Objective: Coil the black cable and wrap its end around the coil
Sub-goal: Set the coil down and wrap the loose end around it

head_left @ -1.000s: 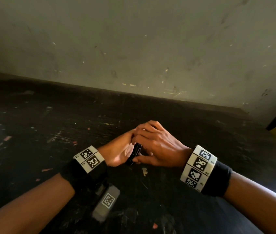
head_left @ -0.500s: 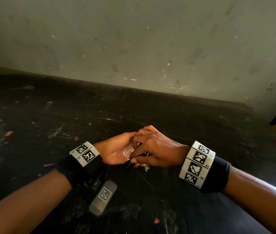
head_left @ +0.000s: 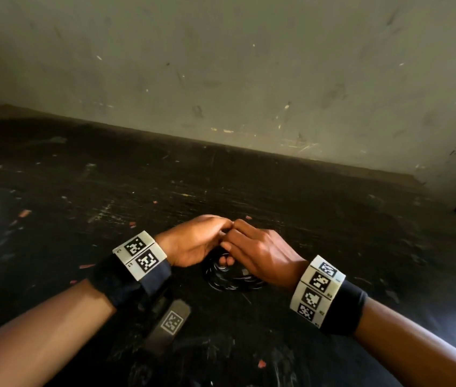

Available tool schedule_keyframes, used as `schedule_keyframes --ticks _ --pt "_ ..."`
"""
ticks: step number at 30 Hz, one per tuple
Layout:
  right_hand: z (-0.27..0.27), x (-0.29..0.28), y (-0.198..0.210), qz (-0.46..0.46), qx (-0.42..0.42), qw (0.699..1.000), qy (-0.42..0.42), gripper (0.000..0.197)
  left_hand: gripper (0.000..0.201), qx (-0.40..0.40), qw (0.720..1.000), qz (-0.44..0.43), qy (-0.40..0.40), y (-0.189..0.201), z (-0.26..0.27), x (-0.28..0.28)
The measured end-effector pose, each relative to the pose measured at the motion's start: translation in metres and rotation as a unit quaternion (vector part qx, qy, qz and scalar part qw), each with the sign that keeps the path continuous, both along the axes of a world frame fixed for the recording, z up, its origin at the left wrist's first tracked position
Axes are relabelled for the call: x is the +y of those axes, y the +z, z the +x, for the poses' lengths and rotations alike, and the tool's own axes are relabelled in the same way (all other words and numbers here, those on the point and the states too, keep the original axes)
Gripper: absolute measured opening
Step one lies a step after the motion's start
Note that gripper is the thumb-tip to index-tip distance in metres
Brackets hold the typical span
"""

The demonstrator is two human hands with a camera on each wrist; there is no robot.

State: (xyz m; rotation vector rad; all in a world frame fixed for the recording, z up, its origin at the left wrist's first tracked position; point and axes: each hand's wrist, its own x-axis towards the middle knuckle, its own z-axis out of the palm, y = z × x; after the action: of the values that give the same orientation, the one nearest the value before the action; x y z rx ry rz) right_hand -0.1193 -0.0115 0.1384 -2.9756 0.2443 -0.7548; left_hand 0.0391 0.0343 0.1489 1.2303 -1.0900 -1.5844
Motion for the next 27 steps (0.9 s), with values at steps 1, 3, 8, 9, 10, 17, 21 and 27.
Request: schedule_keyframes --ticks 1,3,8,9,10,17,21,27 --pt "0.0 0.001 -0.002 -0.01 -0.007 1.0 -0.001 0.025 0.029 -0.02 0.999 -0.027 0.012 -0.001 -0.002 0.0" --pt "0.0 0.002 -0.003 0.002 -0.029 1.0 -0.01 0.027 0.029 -0.065 0.993 -0.095 0.035 -0.003 -0.007 0.002" --pt "0.0 -0.003 -0.002 0.11 -0.13 0.983 -0.063 0.021 0.034 -0.138 0.962 -0.211 0.108 -0.007 -0.009 0.011" --pt "0.0 -0.005 -0.001 0.121 -0.149 0.978 -0.078 0.019 0.035 -0.136 0.96 -0.213 0.118 -0.01 -0.009 0.012" --pt "0.001 -0.007 -0.002 0.134 -0.16 0.974 -0.092 0.019 0.035 -0.126 0.96 -0.21 0.134 -0.013 -0.01 0.014" --pt "0.011 0.003 -0.011 0.133 -0.121 0.977 -0.118 0.029 0.033 -0.152 0.934 -0.209 0.248 -0.025 -0.012 0.012" --pt "0.013 0.007 -0.014 0.096 -0.053 0.986 -0.127 0.041 0.032 -0.161 0.93 -0.176 0.278 -0.027 -0.006 0.008" --pt "0.018 -0.003 -0.014 0.28 -0.011 0.953 -0.117 0.025 0.042 -0.158 0.92 -0.162 0.32 -0.027 0.008 0.007"
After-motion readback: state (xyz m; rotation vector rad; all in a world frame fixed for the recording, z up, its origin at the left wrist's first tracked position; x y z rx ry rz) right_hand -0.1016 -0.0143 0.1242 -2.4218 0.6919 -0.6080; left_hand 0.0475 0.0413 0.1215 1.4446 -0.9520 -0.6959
